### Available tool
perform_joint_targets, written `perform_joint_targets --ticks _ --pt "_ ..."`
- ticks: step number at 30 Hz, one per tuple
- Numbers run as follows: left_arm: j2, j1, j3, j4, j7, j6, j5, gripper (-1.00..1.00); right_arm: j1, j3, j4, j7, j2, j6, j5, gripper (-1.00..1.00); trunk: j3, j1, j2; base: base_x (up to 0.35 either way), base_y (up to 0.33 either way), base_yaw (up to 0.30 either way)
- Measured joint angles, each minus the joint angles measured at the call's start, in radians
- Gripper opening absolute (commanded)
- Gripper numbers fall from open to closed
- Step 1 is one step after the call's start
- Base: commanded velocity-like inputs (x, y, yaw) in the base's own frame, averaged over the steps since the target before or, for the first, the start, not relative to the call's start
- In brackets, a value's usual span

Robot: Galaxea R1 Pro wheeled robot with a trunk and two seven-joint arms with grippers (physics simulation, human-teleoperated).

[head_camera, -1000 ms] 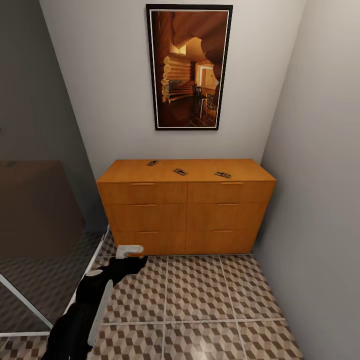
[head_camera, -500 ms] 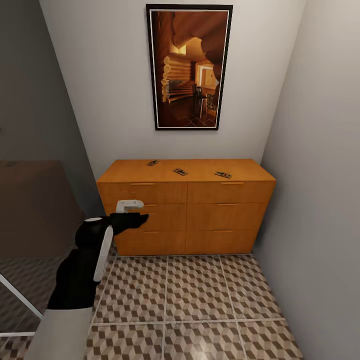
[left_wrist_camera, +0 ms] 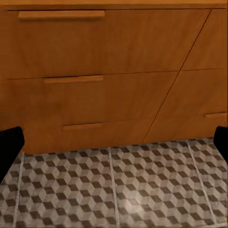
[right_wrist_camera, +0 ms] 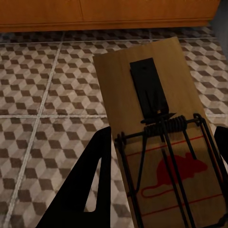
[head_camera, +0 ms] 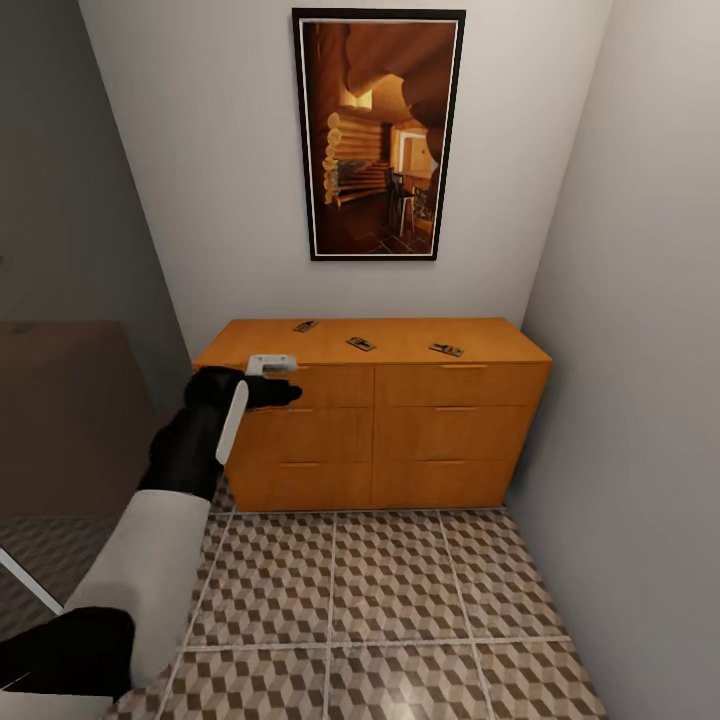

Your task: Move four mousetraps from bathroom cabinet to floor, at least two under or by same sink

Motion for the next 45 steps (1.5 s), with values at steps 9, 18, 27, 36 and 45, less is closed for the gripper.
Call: perform_joint_targets --ticks 9,18,27,36,45 --pt "-0.025 -0.180 0.001 0.281 0.147 -0.001 0.000 1.00 0.000 0.000 -0.001 0.000 -0.001 0.000 0.000 -1.00 0.000 0.000 0.000 0.000 0.000 0.000" --pt "-0.019 -0.218 0.000 0.488 0.161 -0.025 -0.003 1.00 0.000 0.000 -0.002 0.001 -0.001 0.000 0.000 -1.00 0.000 0.000 0.000 0.000 0.000 0.000" --pt "0.007 -0.222 0.000 0.638 0.163 -0.087 -0.004 1.00 0.000 0.000 -0.002 0.001 -0.001 0.000 0.000 -1.00 0.000 0.000 0.000 0.000 0.000 0.000" --pt "0.018 -0.222 0.001 0.646 0.161 -0.108 -0.003 1.00 0.000 0.000 -0.002 0.002 -0.001 0.000 0.000 -1.00 0.000 0.000 0.000 0.000 0.000 0.000" --pt "0.012 -0.222 0.001 0.538 0.155 -0.107 0.002 1.00 0.000 0.000 -0.002 0.001 -0.001 0.000 0.000 -1.00 0.000 0.000 0.000 0.000 0.000 0.000"
